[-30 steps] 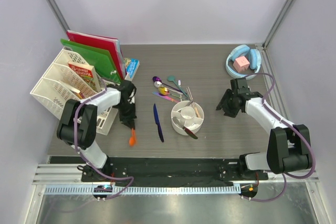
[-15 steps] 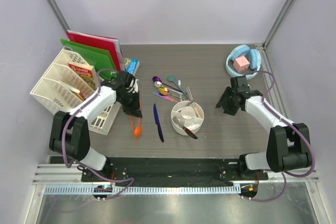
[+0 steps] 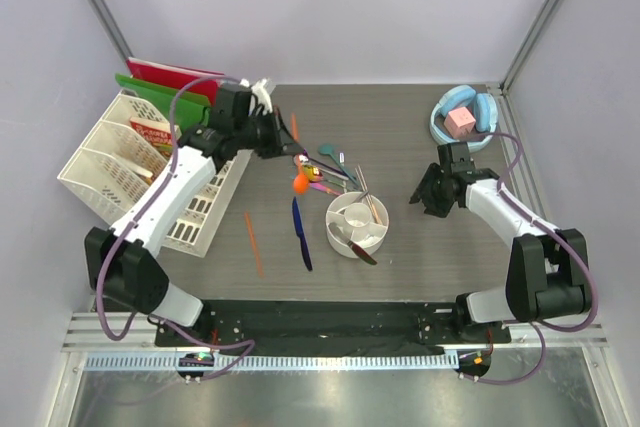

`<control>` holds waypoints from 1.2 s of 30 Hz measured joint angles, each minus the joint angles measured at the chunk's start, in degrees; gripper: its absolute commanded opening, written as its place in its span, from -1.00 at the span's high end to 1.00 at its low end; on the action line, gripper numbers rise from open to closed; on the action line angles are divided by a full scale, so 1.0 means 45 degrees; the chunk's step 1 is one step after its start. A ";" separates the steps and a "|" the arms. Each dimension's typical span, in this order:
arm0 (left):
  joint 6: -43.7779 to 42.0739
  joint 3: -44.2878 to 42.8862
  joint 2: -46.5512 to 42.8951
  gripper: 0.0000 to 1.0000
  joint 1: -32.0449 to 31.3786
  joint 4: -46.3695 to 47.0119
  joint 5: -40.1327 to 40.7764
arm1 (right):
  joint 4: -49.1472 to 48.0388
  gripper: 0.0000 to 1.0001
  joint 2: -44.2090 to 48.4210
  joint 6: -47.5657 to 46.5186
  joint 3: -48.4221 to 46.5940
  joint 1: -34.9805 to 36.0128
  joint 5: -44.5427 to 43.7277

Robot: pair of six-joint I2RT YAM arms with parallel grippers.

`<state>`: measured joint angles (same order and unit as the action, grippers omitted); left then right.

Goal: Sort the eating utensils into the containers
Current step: Place the spoon in the storage box.

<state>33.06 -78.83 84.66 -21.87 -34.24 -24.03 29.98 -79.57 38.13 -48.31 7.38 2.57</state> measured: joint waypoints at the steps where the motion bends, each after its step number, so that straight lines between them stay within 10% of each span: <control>1: 0.0311 -0.0340 0.0155 1.00 -0.0233 0.0510 0.0010 | 0.0000 -0.04 0.0005 0.0000 -0.0015 0.0000 0.0010; 12: 0.1273 -0.1462 0.2948 1.00 -0.3385 0.3721 0.1161 | 0.0063 -0.04 0.0005 -0.0058 -0.0272 0.0000 0.0044; 36: -0.0374 -0.2749 0.5178 1.00 -0.5761 0.4721 0.3113 | 0.0209 -0.04 -0.0068 -0.0146 -0.0379 0.0000 0.0141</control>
<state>31.38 -91.20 107.96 -47.79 -12.99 -10.02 30.92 -79.88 37.47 -50.02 7.38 3.20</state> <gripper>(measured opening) 0.022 0.522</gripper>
